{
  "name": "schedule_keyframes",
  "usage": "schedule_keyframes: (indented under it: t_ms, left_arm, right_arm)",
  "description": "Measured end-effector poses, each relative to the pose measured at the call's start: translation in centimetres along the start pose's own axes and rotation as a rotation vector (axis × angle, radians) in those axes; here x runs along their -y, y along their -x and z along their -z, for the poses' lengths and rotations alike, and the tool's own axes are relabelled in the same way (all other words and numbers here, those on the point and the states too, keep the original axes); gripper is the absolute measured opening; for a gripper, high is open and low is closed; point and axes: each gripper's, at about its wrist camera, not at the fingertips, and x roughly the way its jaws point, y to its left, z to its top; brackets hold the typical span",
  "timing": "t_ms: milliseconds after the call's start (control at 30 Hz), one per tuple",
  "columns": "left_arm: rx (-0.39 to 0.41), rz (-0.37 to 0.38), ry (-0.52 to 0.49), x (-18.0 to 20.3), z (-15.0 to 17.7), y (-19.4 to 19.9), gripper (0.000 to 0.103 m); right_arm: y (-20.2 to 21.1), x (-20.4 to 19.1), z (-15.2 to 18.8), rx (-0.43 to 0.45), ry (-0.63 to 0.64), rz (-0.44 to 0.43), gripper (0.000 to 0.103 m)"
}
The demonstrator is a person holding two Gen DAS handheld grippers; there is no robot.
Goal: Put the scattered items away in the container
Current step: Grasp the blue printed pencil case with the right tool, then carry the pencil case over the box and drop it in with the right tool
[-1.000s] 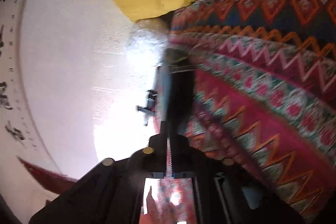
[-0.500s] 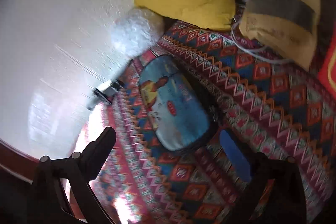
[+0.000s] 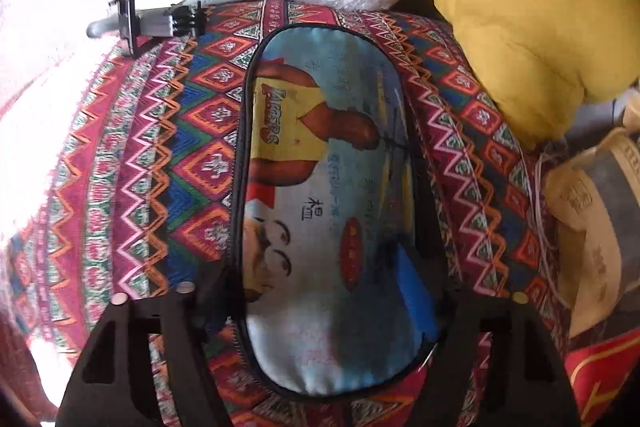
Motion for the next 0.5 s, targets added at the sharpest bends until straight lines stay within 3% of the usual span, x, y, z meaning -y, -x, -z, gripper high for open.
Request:
schedule_keyframes:
  t_ms: [67,167,400,500]
  left_arm:
    - [0.004,0.028,0.006,0.3,0.2,0.6,0.103]
    - [0.004,0.074,0.025,0.7,0.7,1.6,0.103]
    - [0.061,0.168,0.080,1.0,1.4,5.5,0.103]
    - [0.114,0.212,0.120,0.1,1.2,8.2,0.103]
  right_arm:
    - [2.8,-0.7,1.3,0.021,0.028,-0.061,0.043]
    - [8.9,-2.0,3.8,0.083,0.030,-0.234,0.029]
    - [24.8,-14.7,11.2,0.234,0.388,-0.413,0.023]
    - [30.8,-19.8,13.2,0.284,0.452,-0.506,0.023]
